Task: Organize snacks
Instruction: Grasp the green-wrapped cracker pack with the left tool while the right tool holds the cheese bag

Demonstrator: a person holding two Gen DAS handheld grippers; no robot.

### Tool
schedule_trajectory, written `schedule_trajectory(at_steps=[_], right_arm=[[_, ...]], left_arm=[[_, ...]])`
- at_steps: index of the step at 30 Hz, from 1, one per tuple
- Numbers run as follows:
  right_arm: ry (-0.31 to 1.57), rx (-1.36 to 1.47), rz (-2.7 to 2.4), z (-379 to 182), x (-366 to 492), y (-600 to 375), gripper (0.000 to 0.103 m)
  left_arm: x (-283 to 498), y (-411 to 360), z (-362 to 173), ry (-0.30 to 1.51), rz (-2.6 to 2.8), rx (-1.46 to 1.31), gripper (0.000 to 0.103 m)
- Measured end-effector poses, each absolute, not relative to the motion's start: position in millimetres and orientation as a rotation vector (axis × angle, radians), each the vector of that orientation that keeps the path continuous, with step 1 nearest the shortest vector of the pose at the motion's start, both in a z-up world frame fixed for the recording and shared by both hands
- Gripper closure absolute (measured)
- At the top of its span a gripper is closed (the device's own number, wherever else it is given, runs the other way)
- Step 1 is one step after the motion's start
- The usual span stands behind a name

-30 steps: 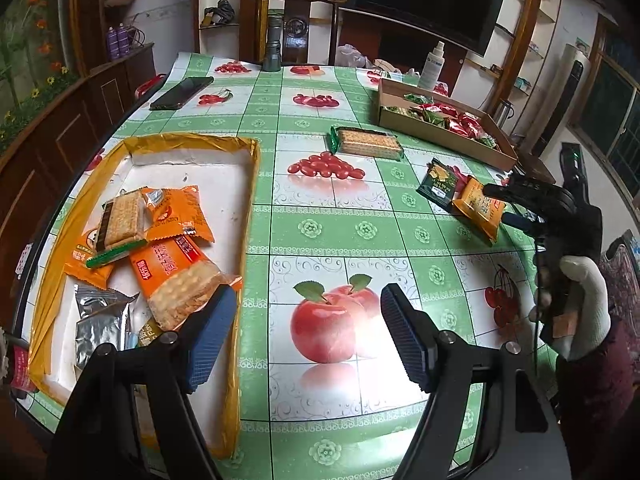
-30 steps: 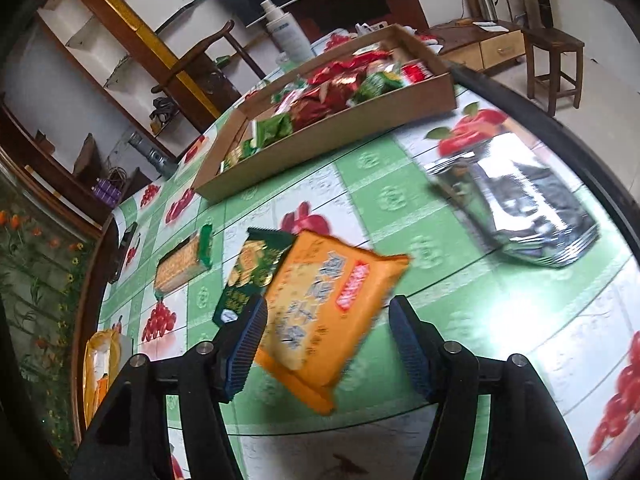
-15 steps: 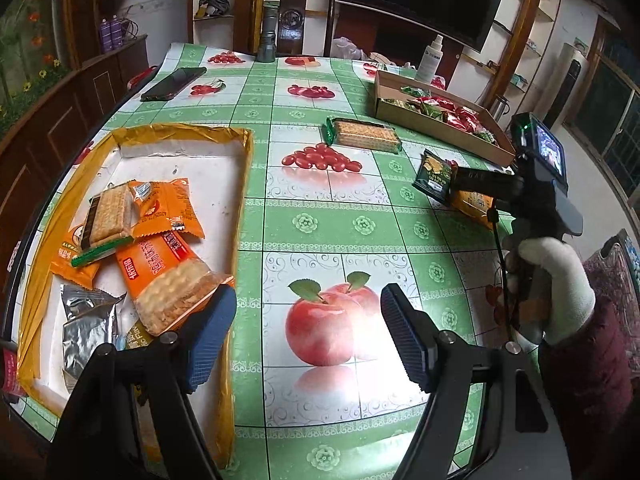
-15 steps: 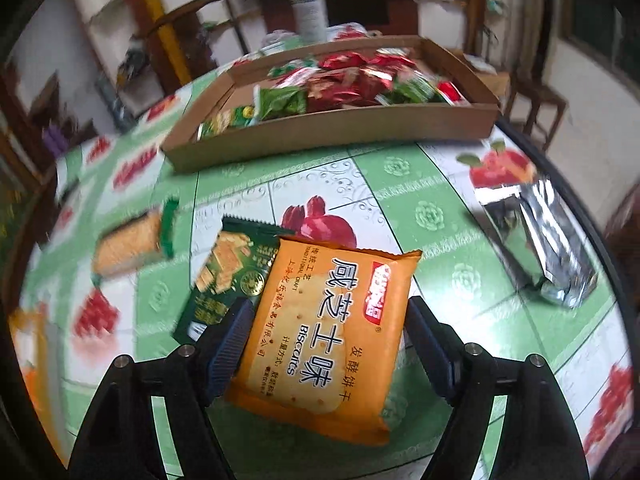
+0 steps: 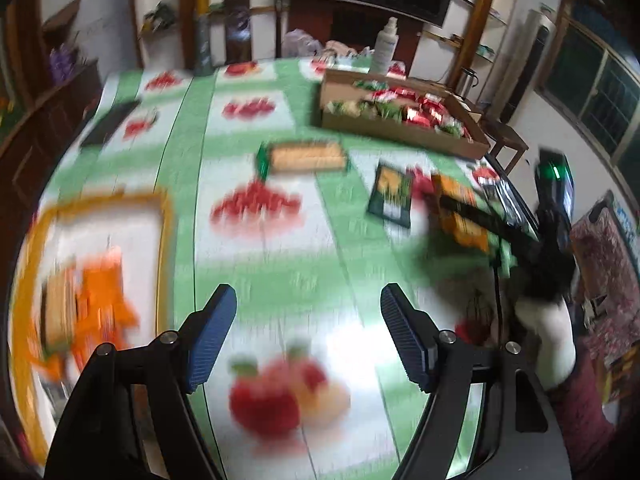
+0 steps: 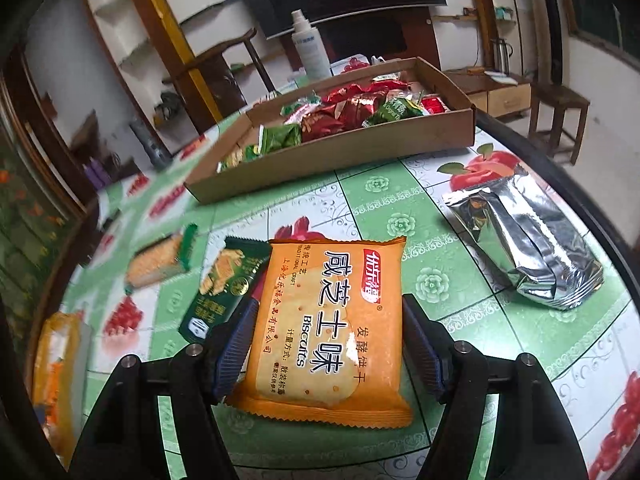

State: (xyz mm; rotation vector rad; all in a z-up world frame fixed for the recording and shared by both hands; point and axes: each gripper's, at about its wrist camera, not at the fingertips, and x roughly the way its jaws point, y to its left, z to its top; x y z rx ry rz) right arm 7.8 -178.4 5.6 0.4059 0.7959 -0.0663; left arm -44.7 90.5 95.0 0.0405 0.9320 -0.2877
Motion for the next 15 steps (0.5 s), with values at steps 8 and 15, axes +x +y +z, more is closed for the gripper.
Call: schedule_trajectory(at_steps=[8, 15], right_arm=[[0.8, 0.406, -0.052, 6.7, 9.4, -169.9, 0.03], [0.804, 0.464, -0.033, 6.1, 8.1, -176.5, 0.03]], left_arm=[[85.2, 73.3, 93.4, 0.957, -0.304, -0.03, 0.029], [152.3, 63.4, 48.5, 1.081, -0.287, -0.139, 0.029]])
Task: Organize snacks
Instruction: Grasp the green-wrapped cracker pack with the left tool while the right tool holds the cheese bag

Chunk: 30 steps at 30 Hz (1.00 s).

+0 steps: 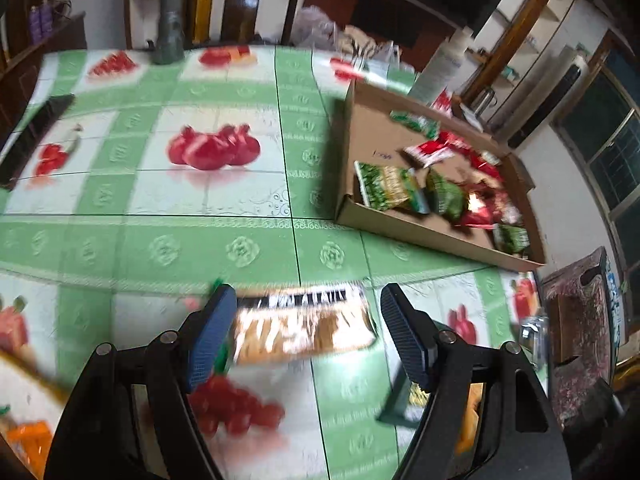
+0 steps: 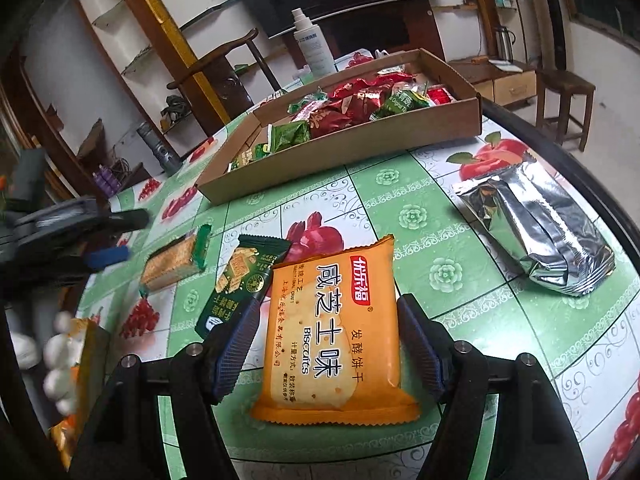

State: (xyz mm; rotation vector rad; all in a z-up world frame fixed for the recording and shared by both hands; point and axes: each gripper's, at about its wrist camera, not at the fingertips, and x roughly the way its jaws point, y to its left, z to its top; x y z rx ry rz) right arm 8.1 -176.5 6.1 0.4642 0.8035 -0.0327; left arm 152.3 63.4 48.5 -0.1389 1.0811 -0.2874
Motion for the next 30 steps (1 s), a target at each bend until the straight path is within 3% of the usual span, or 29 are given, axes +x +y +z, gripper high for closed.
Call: schedule_trajectory(at_steps=[8, 14, 23, 30], right_arm=[[0.808, 0.43, -0.035, 6.5, 11.4, -168.4, 0.032], [0.817, 0.392, -0.047, 6.5, 13.0, -164.9, 0.038], [0.82, 0.371, -0.044, 6.3, 14.4, -164.5, 0.038], [0.817, 0.397, -0.023, 5.8, 14.4, -165.8, 0.032]], left_arm=[[160.9, 43.7, 28.9, 1.109, -0.333, 0.029, 0.027], [116.5, 34.0, 31.3, 1.168, -0.45, 0.165, 0.027], [48.9, 30.9, 23.7, 1.266, -0.593, 0.211, 0.028], [16.1, 0.9, 17.1, 1.17, -0.509, 0.393, 0.025]])
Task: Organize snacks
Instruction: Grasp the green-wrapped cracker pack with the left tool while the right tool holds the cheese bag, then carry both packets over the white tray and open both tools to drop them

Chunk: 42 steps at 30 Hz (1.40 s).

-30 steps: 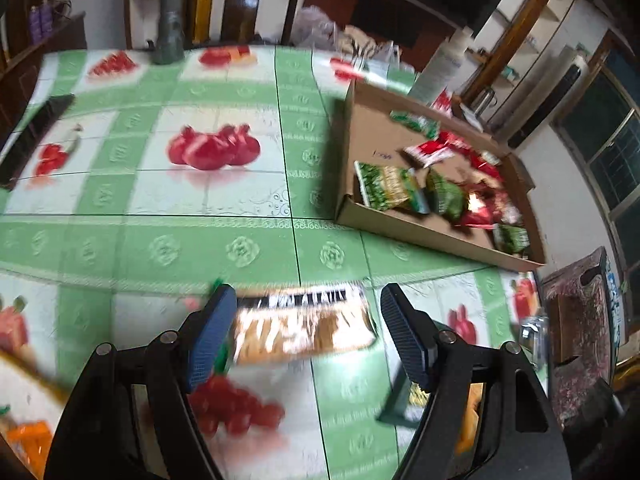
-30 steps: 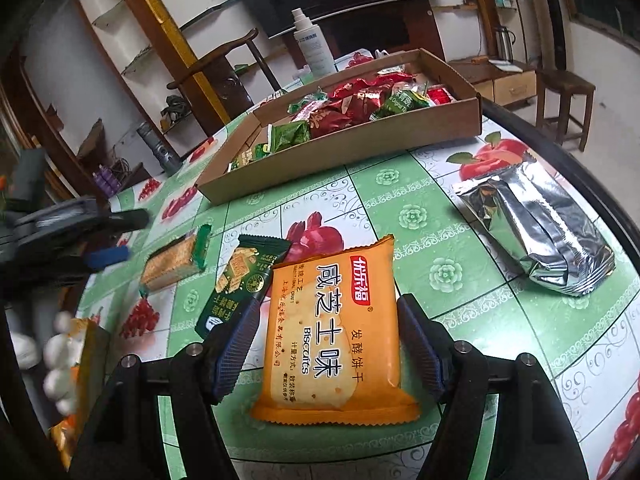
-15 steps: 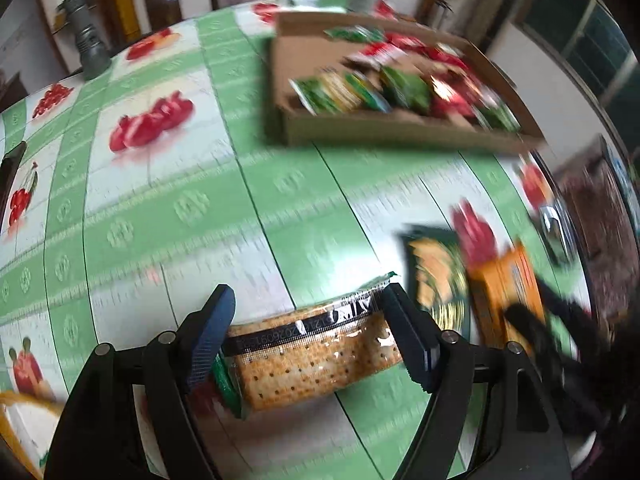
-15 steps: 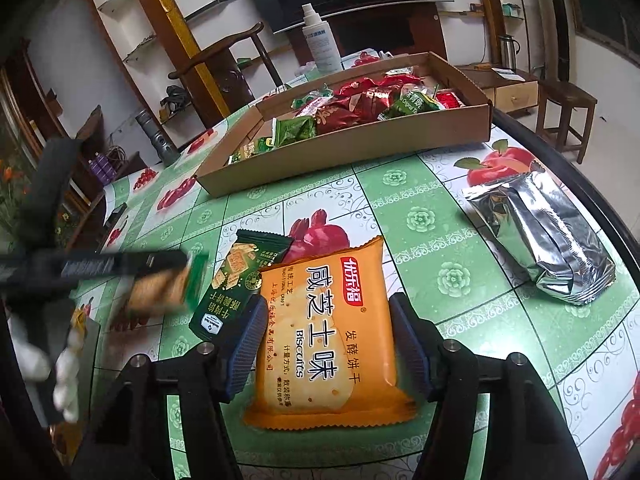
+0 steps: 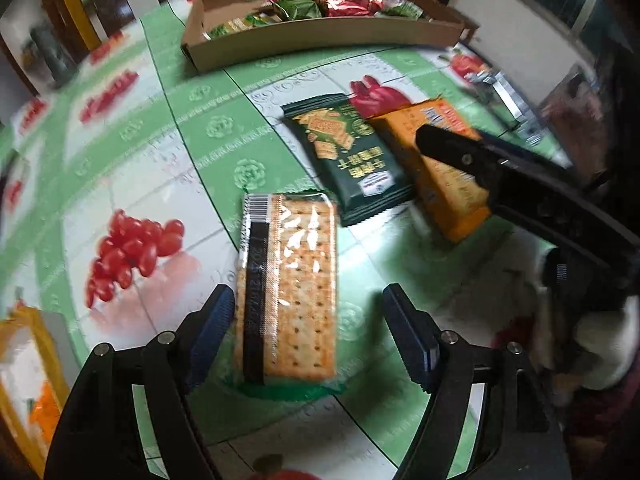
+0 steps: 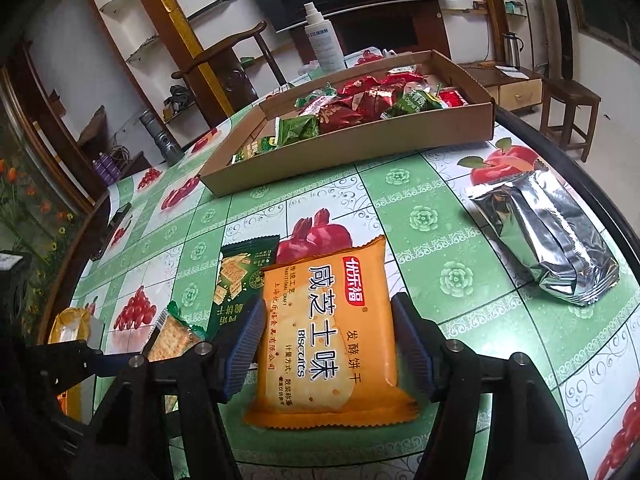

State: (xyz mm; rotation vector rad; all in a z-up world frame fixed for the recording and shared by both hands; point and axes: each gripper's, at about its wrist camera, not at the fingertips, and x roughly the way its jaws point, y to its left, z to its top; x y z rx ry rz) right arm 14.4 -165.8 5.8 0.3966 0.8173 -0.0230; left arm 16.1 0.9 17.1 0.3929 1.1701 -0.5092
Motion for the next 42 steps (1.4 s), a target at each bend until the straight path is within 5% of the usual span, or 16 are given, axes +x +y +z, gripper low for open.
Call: schedule_trajectory(at_steps=[3, 7, 11, 14, 26, 31, 35, 42], right_arm=[[0.818, 0.36, -0.015, 5.9, 15.6, -159.6, 0.026], [0.83, 0.314, -0.006, 5.9, 17.4, -152.5, 0.02], [0.852, 0.246, -0.006, 5.2, 19.1, -144.8, 0.019], [0.867, 0.171, -0.022, 4.4, 17.9, -137.5, 0.031], [0.795, 0.348, 0.048, 8.7, 0.4, -161.5, 0.032], [0.76, 0.401, 0.049, 19.0, -22.8, -164.2, 0.032], [0.761, 0.459, 0.103, 26.7, -43.0, -160.1, 0.032], [0.772, 0.402, 0.193, 45.5, -65.5, -130.0, 0.032]], left_arm=[[15.8, -4.7, 15.6, 1.135, -0.486, 0.359, 0.025], [8.7, -2.3, 19.9, 1.108, -0.473, 0.321, 0.054], [5.2, 11.9, 24.3, 1.111, -0.448, 0.246, 0.059], [-8.9, 34.1, 37.5, 1.093, -0.442, 0.158, 0.059], [-80.4, 113.3, 77.2, 0.952, -0.4, -0.087, 0.061], [-92.4, 117.9, 68.9, 0.982, -0.383, -0.032, 0.059], [-87.5, 91.6, 54.0, 0.994, -0.392, 0.051, 0.043], [-74.4, 62.3, 24.8, 1.024, -0.338, 0.206, 0.048]])
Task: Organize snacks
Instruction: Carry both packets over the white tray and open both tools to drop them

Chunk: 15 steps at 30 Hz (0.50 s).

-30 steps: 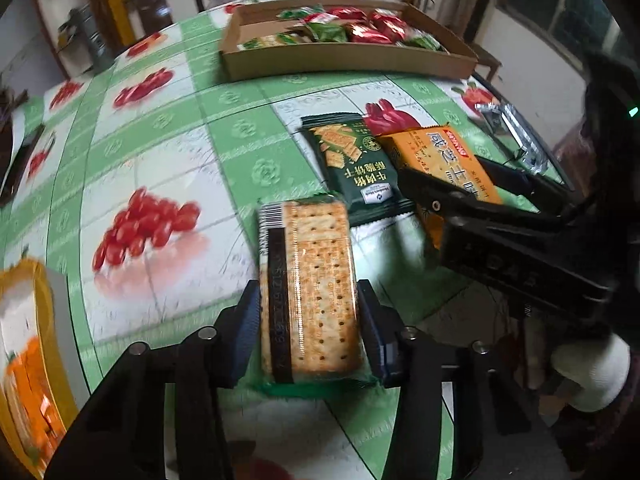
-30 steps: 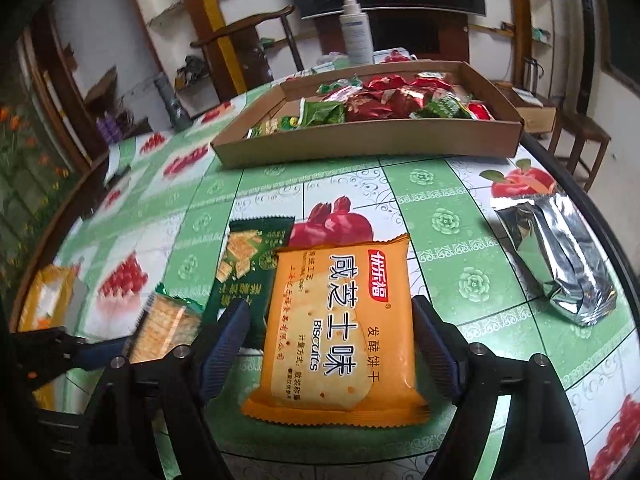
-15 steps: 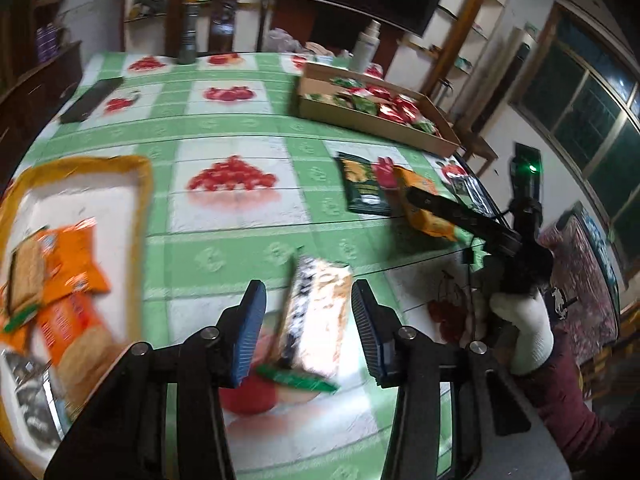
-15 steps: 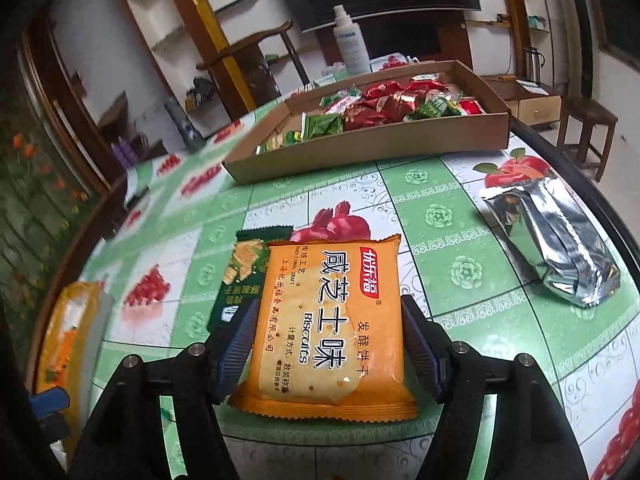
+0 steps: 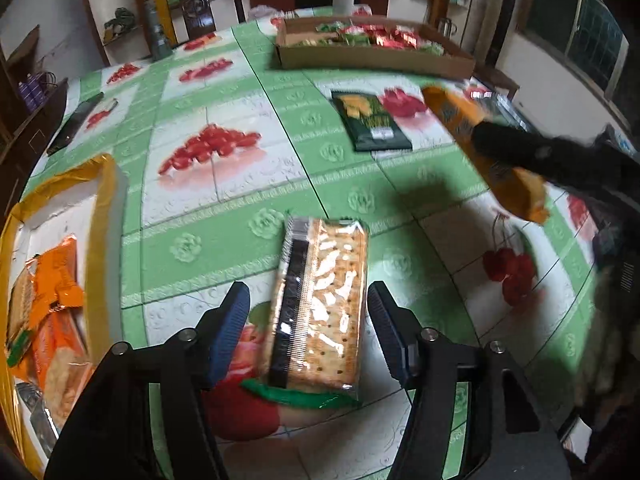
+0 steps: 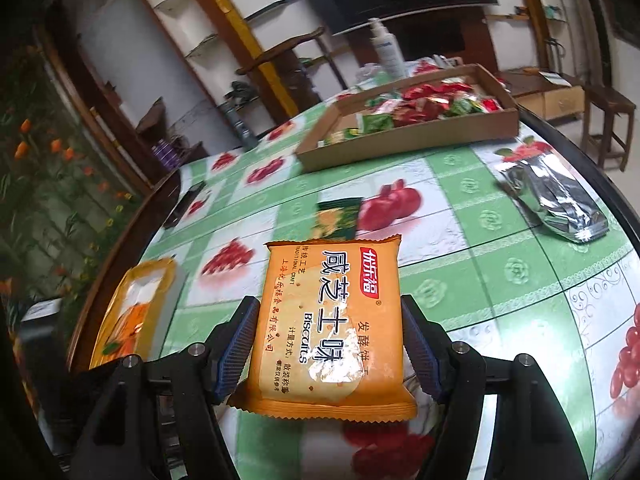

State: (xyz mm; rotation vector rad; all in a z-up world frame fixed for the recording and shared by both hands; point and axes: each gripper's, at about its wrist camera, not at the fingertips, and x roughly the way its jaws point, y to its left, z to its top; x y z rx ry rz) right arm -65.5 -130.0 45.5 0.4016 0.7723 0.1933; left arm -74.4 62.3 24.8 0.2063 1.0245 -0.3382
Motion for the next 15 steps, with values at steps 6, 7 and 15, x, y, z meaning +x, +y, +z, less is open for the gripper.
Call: schedule_trajectory(at_steps=[6, 7, 15], right_arm=[[0.762, 0.355, 0.258, 60.0, -76.7, -104.8, 0.032], [0.762, 0.352, 0.265, 60.6, -76.9, -102.3, 0.032], [0.775, 0.305, 0.346, 69.6, -75.8, -65.1, 0.032]], left_arm=[[-77.7, 81.3, 29.5, 1.028, -0.362, 0.103, 0.059], [-79.7, 86.6, 33.6, 1.019, -0.361, 0.082, 0.059], [-98.2, 139.6, 73.2, 0.917, -0.342, -0.085, 0.059]])
